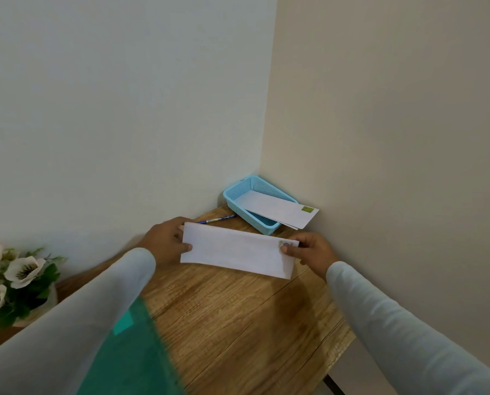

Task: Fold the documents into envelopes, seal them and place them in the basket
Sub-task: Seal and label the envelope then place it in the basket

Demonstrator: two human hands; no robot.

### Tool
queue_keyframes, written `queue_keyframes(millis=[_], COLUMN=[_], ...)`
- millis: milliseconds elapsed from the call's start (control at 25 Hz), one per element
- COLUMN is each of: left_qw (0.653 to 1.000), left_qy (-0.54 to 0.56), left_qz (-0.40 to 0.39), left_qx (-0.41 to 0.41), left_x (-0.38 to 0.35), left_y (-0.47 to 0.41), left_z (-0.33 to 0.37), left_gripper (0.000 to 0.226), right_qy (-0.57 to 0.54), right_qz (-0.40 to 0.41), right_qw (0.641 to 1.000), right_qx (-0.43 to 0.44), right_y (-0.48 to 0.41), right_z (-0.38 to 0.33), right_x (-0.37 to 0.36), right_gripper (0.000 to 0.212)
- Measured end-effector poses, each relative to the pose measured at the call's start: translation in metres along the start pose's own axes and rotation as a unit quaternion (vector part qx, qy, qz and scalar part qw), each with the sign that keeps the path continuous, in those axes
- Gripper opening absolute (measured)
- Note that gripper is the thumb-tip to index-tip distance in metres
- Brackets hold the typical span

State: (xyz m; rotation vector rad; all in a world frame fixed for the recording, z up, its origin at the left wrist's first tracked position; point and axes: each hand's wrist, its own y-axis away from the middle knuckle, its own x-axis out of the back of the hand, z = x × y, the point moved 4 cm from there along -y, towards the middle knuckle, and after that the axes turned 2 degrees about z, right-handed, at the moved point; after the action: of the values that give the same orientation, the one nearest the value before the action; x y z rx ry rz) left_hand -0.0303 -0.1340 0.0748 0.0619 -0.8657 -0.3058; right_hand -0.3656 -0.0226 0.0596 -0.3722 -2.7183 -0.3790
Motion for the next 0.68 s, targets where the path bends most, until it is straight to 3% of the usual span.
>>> queue_keyframes(millis=[120,280,480,560,680], left_qw=[0.995,0.992,0.994,0.987,0.977], left_qy=[0.088,0.119,0.105,0.15,0.208], left_qz=[0.002,-0.015,0.018,0.043,0.032], left_qx=[0.038,0.028,0.014,0.023,0.027], left_x=[-0.009,-0.018,-0.027,-0.031,-0.045], left_y=[-0.006,-0.017,-0.046,-0.058,-0.075], left_z=[-0.003,0.019,0.061,0.077,0.098], left_gripper=[0.029,0.007,0.014,0.01,0.029], right_qy=[-0.046,-0.079,-0.125,-0.129,-0.147], right_qz=[0.024,0.065,0.112,0.137,0.196], right_qw=[0.999,0.994,0.985,0.981,0.968], right_qx=[-0.013,-0.026,-0.039,-0.041,-0.058], right_y=[0.002,-0.004,-0.016,-0.023,-0.035], right_z=[0.003,0.011,0.027,0.033,0.043], right_x=[0.013,0.031,0.061,0.072,0.087], right_gripper=[0.016,0.016,0.018,0.017,0.018])
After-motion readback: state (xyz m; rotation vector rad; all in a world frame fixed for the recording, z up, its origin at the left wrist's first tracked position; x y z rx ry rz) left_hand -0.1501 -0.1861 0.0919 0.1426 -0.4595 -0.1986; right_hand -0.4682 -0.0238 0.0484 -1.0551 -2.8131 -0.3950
